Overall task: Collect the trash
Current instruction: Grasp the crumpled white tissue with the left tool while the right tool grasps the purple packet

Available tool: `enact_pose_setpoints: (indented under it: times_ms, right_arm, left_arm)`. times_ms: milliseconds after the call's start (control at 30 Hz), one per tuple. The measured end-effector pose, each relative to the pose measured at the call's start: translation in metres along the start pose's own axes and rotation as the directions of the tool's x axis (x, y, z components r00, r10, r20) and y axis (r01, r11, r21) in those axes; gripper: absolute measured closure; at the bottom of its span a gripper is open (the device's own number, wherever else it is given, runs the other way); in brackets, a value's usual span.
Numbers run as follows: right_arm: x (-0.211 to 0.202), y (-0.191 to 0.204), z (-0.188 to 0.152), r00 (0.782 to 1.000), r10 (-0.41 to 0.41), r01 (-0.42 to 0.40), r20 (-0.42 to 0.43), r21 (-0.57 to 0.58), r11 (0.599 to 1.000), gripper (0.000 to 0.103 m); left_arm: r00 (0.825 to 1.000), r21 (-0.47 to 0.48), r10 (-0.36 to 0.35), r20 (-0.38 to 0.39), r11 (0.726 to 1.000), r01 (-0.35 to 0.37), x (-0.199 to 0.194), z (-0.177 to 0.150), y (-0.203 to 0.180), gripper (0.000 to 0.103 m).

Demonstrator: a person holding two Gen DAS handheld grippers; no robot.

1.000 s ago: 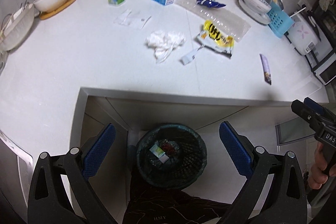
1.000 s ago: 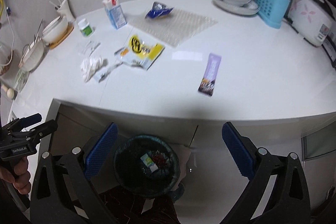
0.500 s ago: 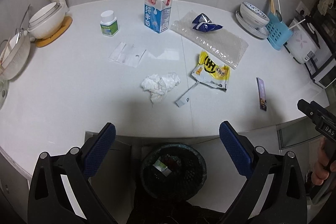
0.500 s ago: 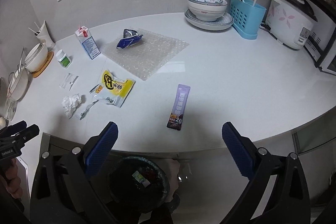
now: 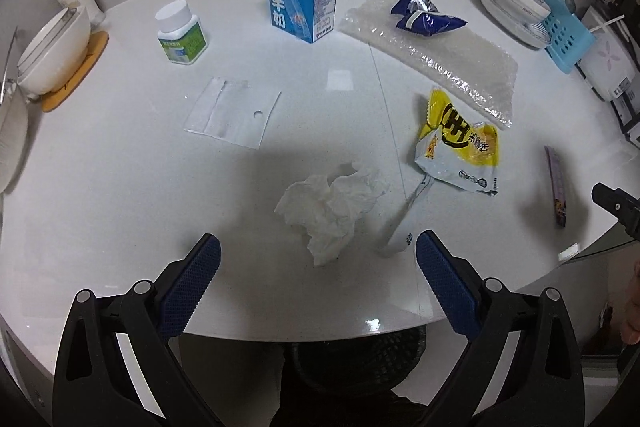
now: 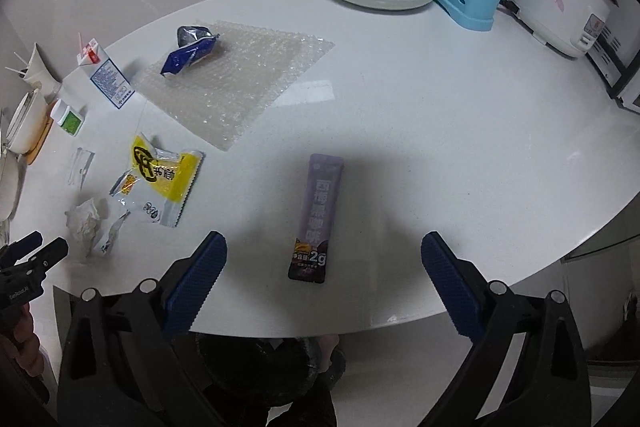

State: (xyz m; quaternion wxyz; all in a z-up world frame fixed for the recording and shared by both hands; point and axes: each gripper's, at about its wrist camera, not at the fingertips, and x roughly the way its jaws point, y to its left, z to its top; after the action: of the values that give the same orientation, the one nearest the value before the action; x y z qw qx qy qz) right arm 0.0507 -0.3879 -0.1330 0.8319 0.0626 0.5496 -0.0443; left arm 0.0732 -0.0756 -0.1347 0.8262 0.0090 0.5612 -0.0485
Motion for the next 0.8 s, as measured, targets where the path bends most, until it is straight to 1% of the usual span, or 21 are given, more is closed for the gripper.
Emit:
enact_pose_setpoints:
  times_ms: [33, 200, 300, 367, 400, 467, 500, 533, 567, 600, 633, 700, 733, 800]
  right_arm:
    - [0.007, -0.001, 0.003, 1.0, -0.002, 0.002, -0.019, 0.008, 1.0, 0.014]
    - [0.033, -0.001, 0.013, 0.996, 0.001, 0.002, -0.088, 0.041, 0.999, 0.024]
    - [0.046, 0.001, 0.02, 0.992, -0.006, 0.012, -0.129, 0.05, 0.999, 0.035]
    - [0.053, 0.003, 0.025, 0.987, -0.013, 0.021, -0.158, 0.053, 0.998, 0.042]
    - [0.056, 0.004, 0.027, 0.986, -0.016, 0.025, -0.168, 0.055, 0.998, 0.044]
    - [0.063, 0.006, 0.029, 0.979, -0.027, 0.04, -0.201, 0.058, 0.998, 0.056]
    - [0.067, 0.007, 0.029, 0.976, -0.029, 0.042, -0.215, 0.057, 0.997, 0.058]
    - [0.071, 0.01, 0.028, 0.972, -0.038, 0.05, -0.233, 0.046, 0.998, 0.065]
    - [0.074, 0.011, 0.027, 0.968, -0.047, 0.058, -0.245, 0.038, 0.998, 0.068]
    - [0.074, 0.013, 0.026, 0.969, -0.059, 0.068, -0.241, 0.03, 0.997, 0.068]
    - [0.073, 0.015, 0.026, 0.967, -0.068, 0.077, -0.245, 0.026, 0.997, 0.069]
    - [0.072, 0.015, 0.028, 0.963, -0.066, 0.08, -0.263, 0.045, 0.996, 0.076]
    - [0.072, 0.015, 0.029, 0.96, -0.065, 0.082, -0.271, 0.053, 0.995, 0.082]
    - [0.072, 0.013, 0.031, 0.956, -0.059, 0.083, -0.286, 0.071, 0.994, 0.084]
  left_arm:
    - [1.0, 0.007, 0.0, -0.006, 1.0, 0.0, 0.005, 0.001, 0.0, 0.01]
    - [1.0, 0.014, 0.003, -0.029, 1.0, -0.002, 0.021, 0.007, 0.004, 0.016]
    - [0.999, 0.025, -0.002, -0.035, 1.0, 0.002, 0.028, 0.01, 0.003, 0.02]
    - [0.999, 0.039, -0.006, -0.04, 0.999, 0.007, 0.031, 0.012, 0.001, 0.024]
    - [0.999, 0.046, -0.01, -0.043, 0.999, 0.012, 0.032, 0.013, -0.001, 0.026]
    - [0.998, 0.05, -0.025, -0.05, 0.998, 0.028, 0.035, 0.014, -0.003, 0.033]
    - [0.998, 0.05, -0.038, -0.056, 0.998, 0.041, 0.037, 0.014, -0.004, 0.035]
    - [0.997, 0.049, -0.048, -0.066, 0.997, 0.051, 0.039, 0.013, -0.005, 0.037]
    - [0.996, 0.049, -0.052, -0.075, 0.997, 0.055, 0.041, 0.013, -0.006, 0.043]
    - [0.995, 0.053, -0.055, -0.086, 0.997, 0.06, 0.044, 0.012, -0.007, 0.046]
    - [0.996, 0.061, -0.045, -0.075, 0.997, 0.05, 0.044, 0.011, -0.009, 0.049]
    - [0.996, 0.07, -0.037, -0.076, 0.997, 0.042, 0.044, 0.011, -0.011, 0.058]
    - [0.996, 0.066, -0.035, -0.078, 0.997, 0.041, 0.043, 0.012, -0.011, 0.065]
    - [0.995, 0.061, -0.036, -0.088, 0.997, 0.041, 0.043, 0.012, -0.01, 0.077]
